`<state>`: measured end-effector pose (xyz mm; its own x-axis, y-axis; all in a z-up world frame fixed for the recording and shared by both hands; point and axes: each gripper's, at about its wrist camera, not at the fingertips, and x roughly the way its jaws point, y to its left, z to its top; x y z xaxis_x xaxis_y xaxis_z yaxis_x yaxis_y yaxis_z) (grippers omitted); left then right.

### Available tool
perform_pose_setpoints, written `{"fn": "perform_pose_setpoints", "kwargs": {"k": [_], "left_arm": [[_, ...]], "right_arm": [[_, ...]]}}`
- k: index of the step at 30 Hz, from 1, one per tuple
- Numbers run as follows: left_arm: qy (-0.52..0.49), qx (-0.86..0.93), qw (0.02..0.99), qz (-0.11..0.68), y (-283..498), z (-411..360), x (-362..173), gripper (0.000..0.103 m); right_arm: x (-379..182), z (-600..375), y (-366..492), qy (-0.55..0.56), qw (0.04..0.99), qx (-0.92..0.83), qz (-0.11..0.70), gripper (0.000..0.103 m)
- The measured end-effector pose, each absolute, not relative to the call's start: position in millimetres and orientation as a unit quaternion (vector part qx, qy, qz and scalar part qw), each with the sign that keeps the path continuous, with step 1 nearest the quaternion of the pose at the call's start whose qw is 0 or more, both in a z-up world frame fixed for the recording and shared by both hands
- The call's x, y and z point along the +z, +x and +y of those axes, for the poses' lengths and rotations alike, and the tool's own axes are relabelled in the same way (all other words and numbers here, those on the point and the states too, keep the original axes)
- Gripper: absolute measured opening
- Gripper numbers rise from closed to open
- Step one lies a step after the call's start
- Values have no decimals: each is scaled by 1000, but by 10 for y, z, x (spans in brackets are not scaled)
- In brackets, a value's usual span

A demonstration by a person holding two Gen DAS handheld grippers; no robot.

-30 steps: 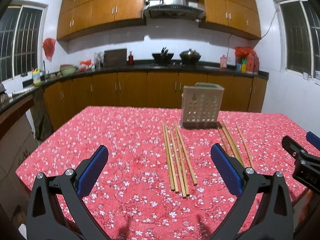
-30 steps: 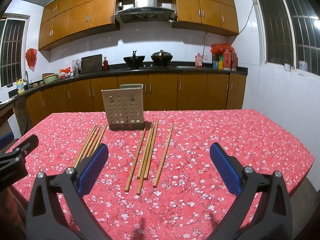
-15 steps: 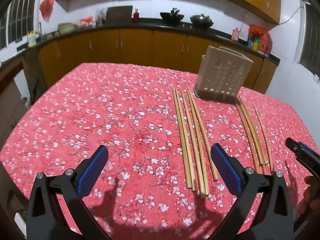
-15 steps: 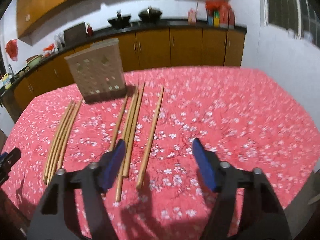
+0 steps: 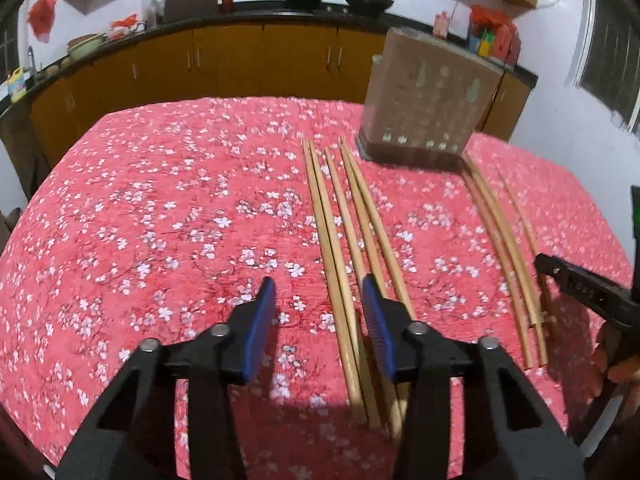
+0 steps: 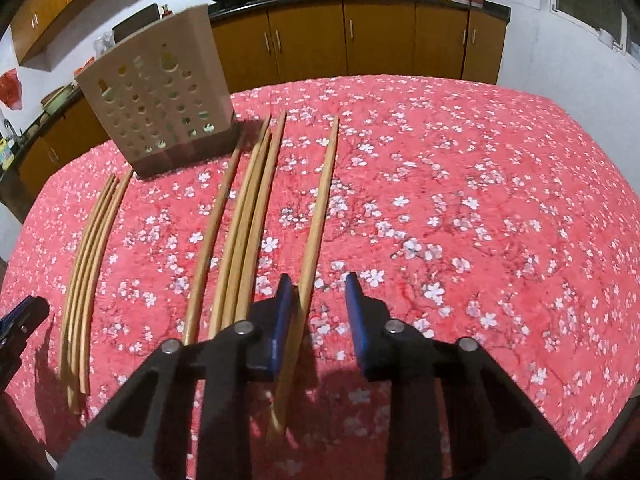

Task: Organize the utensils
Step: 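Close the right tool on one wooden chopstick while the left tool grasps another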

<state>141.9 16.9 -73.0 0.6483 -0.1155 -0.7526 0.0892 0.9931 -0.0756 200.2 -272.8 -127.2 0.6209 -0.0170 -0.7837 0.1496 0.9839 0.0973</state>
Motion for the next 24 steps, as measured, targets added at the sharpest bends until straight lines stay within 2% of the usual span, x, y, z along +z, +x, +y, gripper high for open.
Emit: {"fn": "perform_pose_setpoints", "kwargs": {"k": [2, 4, 15, 20, 24], "left_arm": [[-10, -52, 902, 428, 1487, 163, -783, 32], [-9, -51, 897, 438, 1517, 170, -829, 29], [-17, -67, 894, 442, 1585, 160, -863, 27], [-8, -60, 892, 447, 1666, 127, -919, 9], [-2, -57, 893, 447, 1766, 104, -930, 8]], "right_arm": [[-1275, -2724, 1995, 69, 898, -48, 431, 22], [-1280, -2715, 2005, 66, 899, -48, 430, 21], [-1294, -2691, 2003, 60, 901, -45, 426, 19], [-1306, -2670, 1997, 48, 904, -45, 422, 17], [-1311, -2690, 2006, 40, 906, -45, 418, 9]]}}
